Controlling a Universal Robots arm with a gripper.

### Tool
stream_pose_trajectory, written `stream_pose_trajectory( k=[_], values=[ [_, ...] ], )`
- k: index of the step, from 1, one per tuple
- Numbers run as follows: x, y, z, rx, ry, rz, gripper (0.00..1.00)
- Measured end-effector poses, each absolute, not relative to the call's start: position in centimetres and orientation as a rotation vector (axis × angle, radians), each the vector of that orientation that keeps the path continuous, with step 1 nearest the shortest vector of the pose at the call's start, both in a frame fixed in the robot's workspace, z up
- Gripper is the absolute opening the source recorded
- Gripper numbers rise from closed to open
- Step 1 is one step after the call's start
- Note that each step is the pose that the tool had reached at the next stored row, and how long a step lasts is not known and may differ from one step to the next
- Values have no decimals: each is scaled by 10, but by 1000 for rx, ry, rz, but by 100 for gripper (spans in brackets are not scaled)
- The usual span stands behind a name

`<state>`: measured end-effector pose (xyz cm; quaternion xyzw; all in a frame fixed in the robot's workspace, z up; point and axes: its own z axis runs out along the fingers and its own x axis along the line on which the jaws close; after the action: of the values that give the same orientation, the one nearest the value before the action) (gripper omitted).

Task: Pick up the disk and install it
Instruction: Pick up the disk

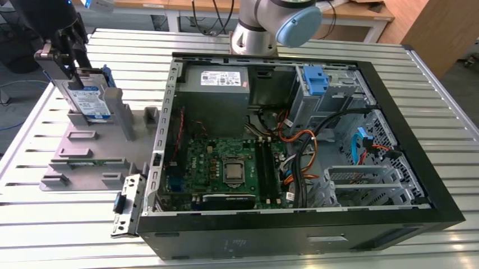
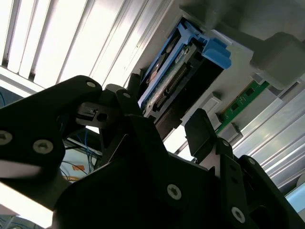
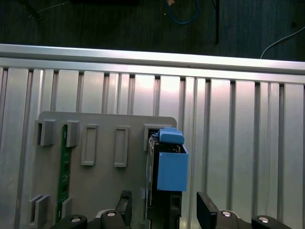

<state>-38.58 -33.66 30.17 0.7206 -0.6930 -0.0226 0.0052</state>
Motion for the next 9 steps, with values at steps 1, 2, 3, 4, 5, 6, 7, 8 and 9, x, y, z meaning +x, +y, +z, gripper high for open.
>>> stream_pose_trajectory(
  k=[1, 2, 3, 4, 5, 6, 7, 8, 9],
  values=[
    [-386, -337, 302, 2256, -2170, -71, 64],
    [-386, -337, 302, 2256, -2170, -71, 64],
    [-386, -337, 302, 2256, -2170, -71, 64],
    [-386, -337, 302, 2256, -2170, -71, 64],
    [-386, -337, 302, 2256, -2170, -71, 63],
    [-386, -337, 302, 2256, -2170, -71, 63],
    [-386, -337, 302, 2256, -2170, -71, 56],
    [-386, -337, 302, 2256, -2170, -71, 56],
    [-386, -337, 302, 2256, -2170, -71, 56]
  ],
)
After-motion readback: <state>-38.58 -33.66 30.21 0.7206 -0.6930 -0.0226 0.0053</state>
